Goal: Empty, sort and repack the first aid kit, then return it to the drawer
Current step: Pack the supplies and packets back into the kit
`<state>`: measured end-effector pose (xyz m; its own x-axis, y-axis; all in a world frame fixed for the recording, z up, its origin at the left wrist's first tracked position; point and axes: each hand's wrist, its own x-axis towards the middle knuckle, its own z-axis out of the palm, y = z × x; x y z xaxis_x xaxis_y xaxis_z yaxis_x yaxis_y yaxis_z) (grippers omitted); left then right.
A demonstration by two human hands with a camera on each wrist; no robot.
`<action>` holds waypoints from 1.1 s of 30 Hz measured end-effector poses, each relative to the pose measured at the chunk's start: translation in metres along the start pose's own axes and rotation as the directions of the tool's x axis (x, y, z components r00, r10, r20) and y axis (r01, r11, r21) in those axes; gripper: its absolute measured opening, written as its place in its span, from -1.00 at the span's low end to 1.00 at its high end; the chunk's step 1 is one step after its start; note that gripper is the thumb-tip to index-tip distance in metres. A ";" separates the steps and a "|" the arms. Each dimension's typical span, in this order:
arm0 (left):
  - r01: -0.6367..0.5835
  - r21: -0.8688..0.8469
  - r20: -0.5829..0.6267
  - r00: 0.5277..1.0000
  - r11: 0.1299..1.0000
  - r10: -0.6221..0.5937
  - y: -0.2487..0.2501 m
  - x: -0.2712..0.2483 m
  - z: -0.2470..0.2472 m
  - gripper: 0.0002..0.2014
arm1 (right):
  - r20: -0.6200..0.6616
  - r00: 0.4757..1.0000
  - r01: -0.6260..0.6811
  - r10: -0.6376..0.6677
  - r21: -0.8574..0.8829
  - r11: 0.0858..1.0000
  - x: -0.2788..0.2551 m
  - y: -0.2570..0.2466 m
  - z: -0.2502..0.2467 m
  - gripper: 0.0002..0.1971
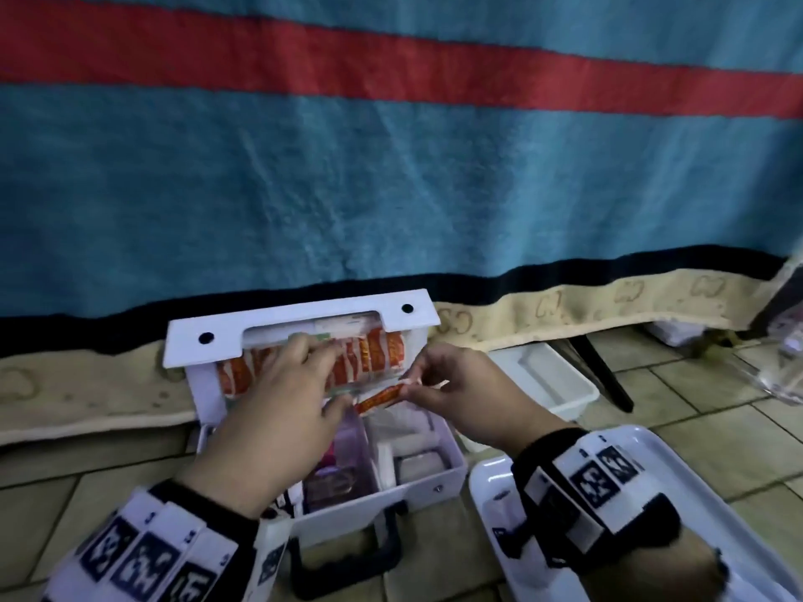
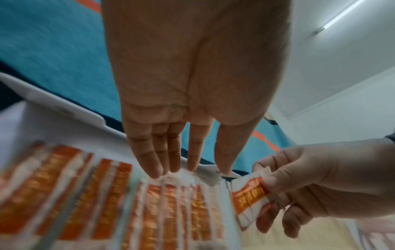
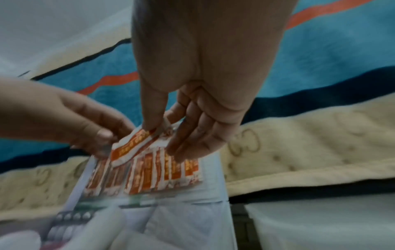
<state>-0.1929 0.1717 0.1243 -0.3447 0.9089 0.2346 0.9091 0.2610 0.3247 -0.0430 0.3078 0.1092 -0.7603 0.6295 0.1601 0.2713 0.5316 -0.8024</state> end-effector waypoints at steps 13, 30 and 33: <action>-0.001 0.160 0.030 1.000 0.987 -0.004 -0.035 -0.006 0.004 -0.34 | -0.076 0.953 0.247 -0.293 -0.362 0.899 0.068 -0.039 0.003 -0.90; -0.029 0.119 0.046 0.999 0.992 0.023 -0.029 -0.011 0.003 -0.40 | 0.165 0.957 0.289 -0.239 -0.639 0.713 0.068 -0.061 -0.010 -0.73; -0.021 0.107 0.043 0.999 0.994 0.017 -0.024 -0.008 0.001 -0.41 | 0.263 0.947 0.318 -0.183 -0.700 0.639 0.071 -0.064 0.001 -0.75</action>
<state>-0.2119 0.1590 0.1133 -0.3190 0.9263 0.2005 0.9361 0.2748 0.2197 -0.1146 0.3178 0.1711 -0.9251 0.3500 0.1475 0.3450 0.9368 -0.0590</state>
